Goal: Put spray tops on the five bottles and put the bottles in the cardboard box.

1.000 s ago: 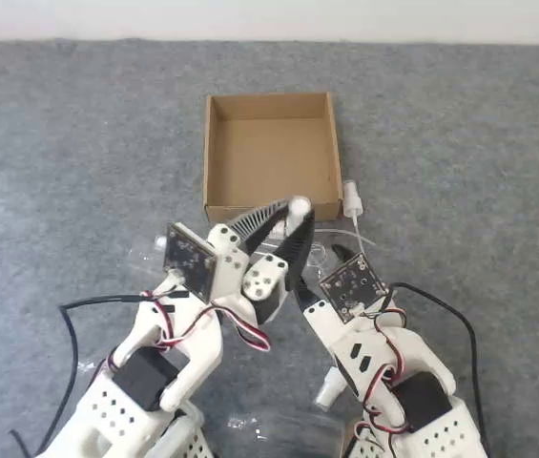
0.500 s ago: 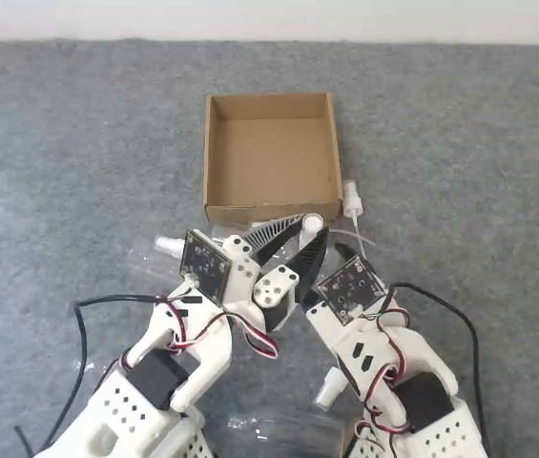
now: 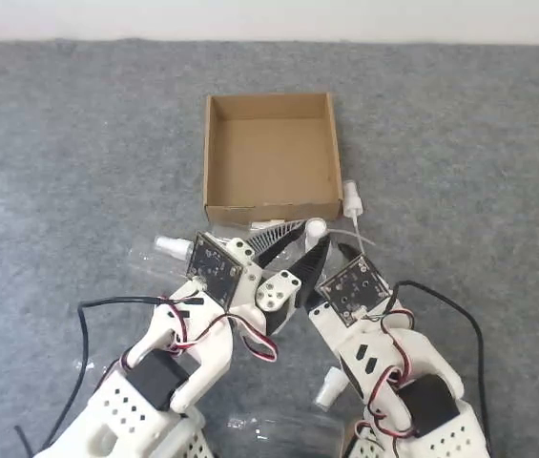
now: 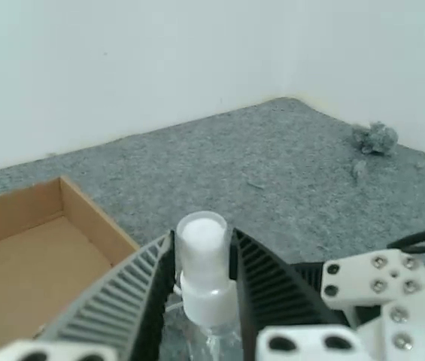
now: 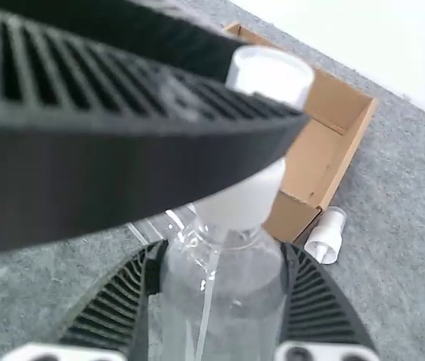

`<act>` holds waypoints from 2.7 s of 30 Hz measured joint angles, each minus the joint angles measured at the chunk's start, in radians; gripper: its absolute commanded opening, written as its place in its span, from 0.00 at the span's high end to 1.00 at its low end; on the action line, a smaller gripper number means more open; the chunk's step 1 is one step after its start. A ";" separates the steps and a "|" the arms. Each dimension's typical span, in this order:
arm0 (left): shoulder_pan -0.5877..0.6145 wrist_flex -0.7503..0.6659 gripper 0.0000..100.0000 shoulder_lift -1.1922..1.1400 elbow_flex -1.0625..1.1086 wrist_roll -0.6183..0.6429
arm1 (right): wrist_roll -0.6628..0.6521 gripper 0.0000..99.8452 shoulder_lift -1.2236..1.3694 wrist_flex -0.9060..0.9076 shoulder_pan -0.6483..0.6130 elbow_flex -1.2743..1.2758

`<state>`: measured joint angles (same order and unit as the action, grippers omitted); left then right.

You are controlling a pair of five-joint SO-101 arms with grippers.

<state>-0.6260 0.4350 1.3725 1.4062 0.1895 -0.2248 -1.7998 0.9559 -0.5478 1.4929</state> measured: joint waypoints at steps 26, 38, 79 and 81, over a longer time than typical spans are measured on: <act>0.003 0.333 0.83 0.000 -0.181 -0.002 | 0.000 0.97 0.000 0.000 0.068 0.000; 0.103 0.333 0.82 0.000 -0.181 -0.002 | 0.084 0.97 0.000 -0.121 0.278 -0.040; 0.057 0.175 0.77 0.003 -0.087 0.014 | 0.247 0.97 0.328 -0.301 0.098 -0.440; 0.074 0.120 0.77 0.000 -0.046 0.017 | 0.250 0.97 0.328 -0.276 0.098 -0.450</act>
<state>-0.5524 0.5547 1.3725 1.3602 0.2064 0.0253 -1.4714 0.6797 -0.4496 1.0434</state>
